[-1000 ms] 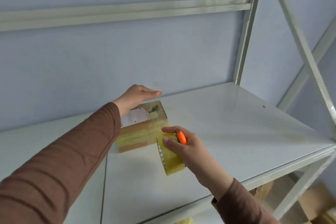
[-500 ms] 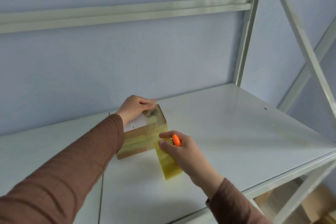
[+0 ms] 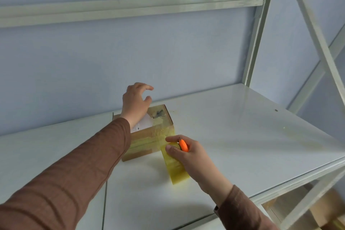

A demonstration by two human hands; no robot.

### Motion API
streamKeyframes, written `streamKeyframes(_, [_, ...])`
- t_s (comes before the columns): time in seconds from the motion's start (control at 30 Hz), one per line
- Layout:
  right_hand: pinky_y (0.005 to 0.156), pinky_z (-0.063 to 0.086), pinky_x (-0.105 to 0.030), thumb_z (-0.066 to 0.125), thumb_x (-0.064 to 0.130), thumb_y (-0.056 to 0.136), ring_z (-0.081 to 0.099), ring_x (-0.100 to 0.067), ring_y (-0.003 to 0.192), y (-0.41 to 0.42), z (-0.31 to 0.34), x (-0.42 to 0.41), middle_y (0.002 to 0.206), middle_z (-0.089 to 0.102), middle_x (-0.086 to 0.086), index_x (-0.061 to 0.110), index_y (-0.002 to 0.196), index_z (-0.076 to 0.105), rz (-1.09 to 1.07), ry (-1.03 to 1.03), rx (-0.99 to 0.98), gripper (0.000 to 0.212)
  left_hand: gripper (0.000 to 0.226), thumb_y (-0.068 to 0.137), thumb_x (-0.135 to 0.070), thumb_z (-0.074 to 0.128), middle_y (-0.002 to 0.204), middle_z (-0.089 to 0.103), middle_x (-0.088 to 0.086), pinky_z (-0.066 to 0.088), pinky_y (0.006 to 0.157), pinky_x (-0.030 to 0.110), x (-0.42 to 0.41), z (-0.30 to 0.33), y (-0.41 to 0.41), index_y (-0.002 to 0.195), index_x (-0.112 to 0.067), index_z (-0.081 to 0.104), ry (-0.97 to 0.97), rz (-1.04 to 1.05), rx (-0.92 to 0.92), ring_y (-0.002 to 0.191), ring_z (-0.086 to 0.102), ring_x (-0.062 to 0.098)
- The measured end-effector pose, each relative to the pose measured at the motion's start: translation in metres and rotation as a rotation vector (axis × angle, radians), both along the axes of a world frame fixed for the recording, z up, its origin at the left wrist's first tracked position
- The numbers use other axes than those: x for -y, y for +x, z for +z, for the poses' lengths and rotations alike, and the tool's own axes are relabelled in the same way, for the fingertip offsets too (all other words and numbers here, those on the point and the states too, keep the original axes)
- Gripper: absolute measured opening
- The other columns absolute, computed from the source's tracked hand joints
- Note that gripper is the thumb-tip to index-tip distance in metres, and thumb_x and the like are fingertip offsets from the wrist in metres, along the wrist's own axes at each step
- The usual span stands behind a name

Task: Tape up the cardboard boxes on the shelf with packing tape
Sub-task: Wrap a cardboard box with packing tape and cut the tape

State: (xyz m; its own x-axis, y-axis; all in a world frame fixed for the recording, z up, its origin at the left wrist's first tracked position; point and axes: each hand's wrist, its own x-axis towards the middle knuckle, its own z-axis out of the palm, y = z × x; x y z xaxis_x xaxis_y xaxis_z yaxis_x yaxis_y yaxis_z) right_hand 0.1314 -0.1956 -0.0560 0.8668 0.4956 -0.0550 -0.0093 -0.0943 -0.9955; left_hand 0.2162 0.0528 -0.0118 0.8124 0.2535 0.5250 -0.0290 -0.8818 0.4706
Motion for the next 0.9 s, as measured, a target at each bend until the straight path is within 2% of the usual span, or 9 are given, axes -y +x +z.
streamKeyframes(0.1, [0.068,0.048,-0.019,0.073,0.042,0.093,0.064,-0.003,0.072,0.001,-0.001,0.000,0.080,0.067,0.015,0.041,0.107,0.073,-0.005,-0.004,-0.001,0.015,0.031,0.103,-0.048,0.048,0.105,0.075,-0.016,0.034,0.110,0.044,0.005,-0.006,-0.001,0.102,-0.033,0.076,0.235,-0.052,-0.205,0.106,0.063,0.010])
streamKeyframes(0.2, [0.061,0.043,-0.011,0.074,0.039,0.093,0.060,0.003,0.064,0.001,-0.002,-0.001,0.072,0.065,0.022,0.038,0.110,0.073,0.001,-0.001,-0.007,0.017,0.060,0.101,-0.068,0.033,0.090,0.071,-0.006,0.044,0.080,0.036,0.003,-0.007,0.006,0.098,-0.024,0.073,0.112,0.014,-0.511,0.090,0.064,0.018])
streamKeyframes(0.4, [0.054,0.038,-0.005,0.073,0.035,0.094,0.056,0.006,0.057,0.004,-0.005,0.001,0.062,0.060,0.029,0.035,0.112,0.073,-0.001,-0.013,0.007,0.018,0.069,0.096,-0.075,0.032,0.081,0.071,-0.001,0.040,0.067,0.031,0.013,-0.006,0.008,0.072,-0.018,0.063,0.134,0.151,-0.511,0.084,0.067,0.024])
streamKeyframes(0.53, [0.054,0.038,-0.006,0.072,0.037,0.094,0.056,0.005,0.057,0.003,-0.004,0.003,0.061,0.059,0.028,0.036,0.113,0.072,0.006,-0.028,0.007,0.019,0.049,0.095,-0.072,0.046,0.126,0.065,-0.017,0.045,0.101,0.040,0.008,0.005,-0.019,0.115,-0.034,0.071,0.034,-0.078,-0.002,0.123,0.053,0.009])
streamKeyframes(0.6, [0.054,0.038,-0.006,0.072,0.039,0.095,0.055,0.006,0.057,0.002,-0.003,0.004,0.060,0.058,0.028,0.037,0.114,0.072,0.020,-0.038,0.012,0.019,0.075,0.079,-0.093,0.039,0.147,0.054,-0.012,0.031,0.118,0.046,-0.002,0.010,-0.039,0.132,-0.045,0.063,0.023,-0.265,-0.241,0.139,0.040,0.011])
streamKeyframes(0.67, [0.056,0.039,-0.006,0.072,0.040,0.094,0.056,0.006,0.059,0.001,0.000,0.006,0.064,0.060,0.026,0.038,0.115,0.072,0.037,-0.036,0.016,0.021,0.103,0.059,-0.107,0.032,0.168,0.024,-0.002,0.011,0.126,0.050,-0.013,0.007,-0.057,0.151,-0.060,0.030,0.260,-0.255,-0.625,0.155,0.018,0.020])
streamKeyframes(0.73, [0.061,0.042,-0.010,0.072,0.041,0.094,0.058,0.002,0.065,0.000,0.005,0.006,0.075,0.063,0.019,0.039,0.115,0.072,0.043,-0.045,0.019,0.021,0.106,0.062,-0.102,0.043,0.172,0.006,-0.002,0.006,0.127,0.052,-0.018,0.005,-0.067,0.152,-0.067,0.001,0.442,-0.208,-0.796,0.157,0.007,0.024])
streamKeyframes(0.8, [0.070,0.045,-0.017,0.071,0.040,0.095,0.060,-0.004,0.073,-0.002,0.012,0.006,0.085,0.064,0.010,0.037,0.119,0.071,0.048,-0.047,0.012,0.024,0.097,0.076,-0.083,0.061,0.170,0.013,-0.004,0.015,0.126,0.049,-0.013,0.012,-0.068,0.152,-0.066,0.004,0.398,-0.215,-0.794,0.155,0.014,0.024])
streamKeyframes(0.9, [0.084,0.052,-0.023,0.069,0.034,0.097,0.070,-0.007,0.093,0.003,0.034,0.008,0.104,0.074,0.006,0.032,0.126,0.069,0.058,0.124,-0.027,0.029,0.072,0.086,-0.055,0.076,0.154,0.050,-0.006,0.043,0.111,0.031,-0.009,0.039,-0.065,0.147,-0.060,0.038,-0.136,-0.377,-0.880,0.133,0.054,0.013])
